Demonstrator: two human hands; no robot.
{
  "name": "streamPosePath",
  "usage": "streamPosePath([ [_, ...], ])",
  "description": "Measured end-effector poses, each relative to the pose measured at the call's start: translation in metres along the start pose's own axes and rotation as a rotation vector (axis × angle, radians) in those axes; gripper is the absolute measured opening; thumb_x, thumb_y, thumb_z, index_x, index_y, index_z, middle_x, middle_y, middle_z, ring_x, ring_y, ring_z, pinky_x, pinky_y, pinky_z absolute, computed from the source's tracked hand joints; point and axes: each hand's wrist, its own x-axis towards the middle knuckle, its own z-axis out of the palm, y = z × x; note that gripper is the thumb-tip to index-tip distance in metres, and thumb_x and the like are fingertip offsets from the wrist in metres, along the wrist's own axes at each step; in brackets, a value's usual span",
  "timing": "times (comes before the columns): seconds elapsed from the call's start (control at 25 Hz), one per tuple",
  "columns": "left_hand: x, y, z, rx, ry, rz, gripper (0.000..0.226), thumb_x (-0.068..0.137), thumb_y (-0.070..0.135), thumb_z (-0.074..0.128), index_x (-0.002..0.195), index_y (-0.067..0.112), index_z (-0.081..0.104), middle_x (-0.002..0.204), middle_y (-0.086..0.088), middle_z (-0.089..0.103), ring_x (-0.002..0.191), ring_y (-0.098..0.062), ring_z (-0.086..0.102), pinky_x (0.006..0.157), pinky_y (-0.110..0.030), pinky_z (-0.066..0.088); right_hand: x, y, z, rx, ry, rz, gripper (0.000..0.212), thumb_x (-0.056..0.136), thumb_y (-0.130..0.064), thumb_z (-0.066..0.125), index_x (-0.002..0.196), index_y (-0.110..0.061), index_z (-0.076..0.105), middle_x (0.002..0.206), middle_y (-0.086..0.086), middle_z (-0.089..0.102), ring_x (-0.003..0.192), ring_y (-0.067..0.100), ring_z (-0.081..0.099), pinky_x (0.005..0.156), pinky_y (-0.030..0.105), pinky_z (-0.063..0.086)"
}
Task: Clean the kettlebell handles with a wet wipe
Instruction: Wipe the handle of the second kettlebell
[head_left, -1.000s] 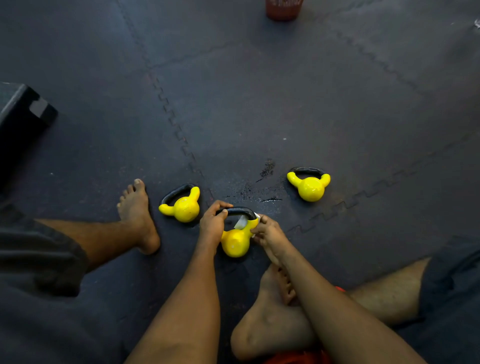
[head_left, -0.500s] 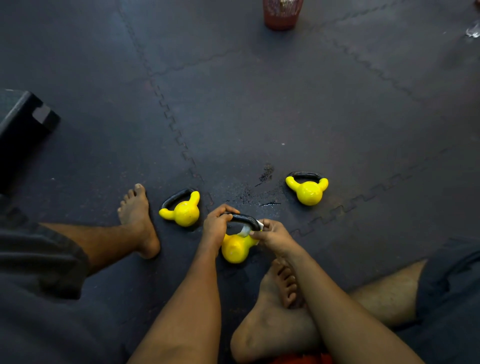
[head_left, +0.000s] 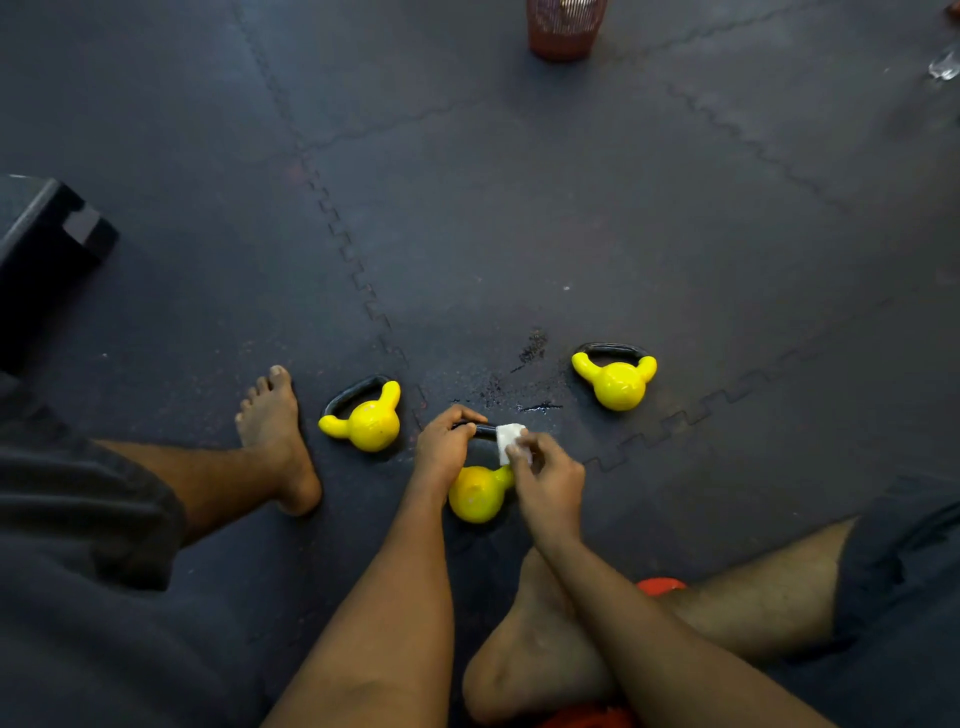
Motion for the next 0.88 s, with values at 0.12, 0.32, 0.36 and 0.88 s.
streamPosePath([
  [0.12, -0.001, 0.000, 0.000, 0.030, -0.026, 0.019, 0.027, 0.085, 0.002, 0.056, 0.078, 0.024, 0.070, 0.085, 0.002, 0.068, 0.078, -0.010, 0.056, 0.070, -0.025, 0.043, 0.025, 0.008, -0.009, 0.062, -0.129, 0.114, 0.012, 0.083, -0.016, 0.073, 0.093, -0.014, 0.069, 0.086, -0.002, 0.071, 0.083, 0.010, 0.067, 0.071, 0.018, 0.050],
  [0.32, 0.001, -0.003, -0.002, 0.034, -0.021, 0.013, 0.029, 0.084, 0.003, 0.055, 0.073, 0.026, 0.069, 0.083, 0.002, 0.069, 0.079, -0.013, 0.057, 0.072, -0.028, 0.043, 0.033, 0.009, -0.010, -0.159, -0.210, 0.025, 0.021, 0.083, -0.039, 0.071, 0.092, -0.021, 0.075, 0.079, -0.006, 0.073, 0.076, 0.006, 0.068, 0.066, 0.025, 0.052],
  [0.36, 0.000, -0.002, -0.002, 0.035, -0.024, 0.005, 0.028, 0.084, 0.004, 0.055, 0.073, 0.026, 0.069, 0.084, 0.002, 0.069, 0.079, -0.013, 0.057, 0.073, -0.029, 0.044, 0.026, 0.008, -0.008, -0.235, -0.162, -0.032, 0.023, 0.084, -0.041, 0.069, 0.092, -0.021, 0.073, 0.076, -0.006, 0.072, 0.072, 0.007, 0.066, 0.063, 0.026, 0.051],
  [0.88, -0.002, 0.003, -0.007, -0.143, -0.104, -0.018, 0.034, 0.077, -0.009, 0.045, 0.063, 0.011, 0.069, 0.065, 0.003, 0.069, 0.074, -0.017, 0.056, 0.070, -0.030, 0.042, 0.045, 0.006, -0.025, 0.228, -0.721, 0.309, 0.033, 0.076, -0.004, 0.079, 0.107, 0.001, 0.067, 0.096, 0.017, 0.074, 0.085, 0.019, 0.068, 0.075, 0.030, 0.055],
])
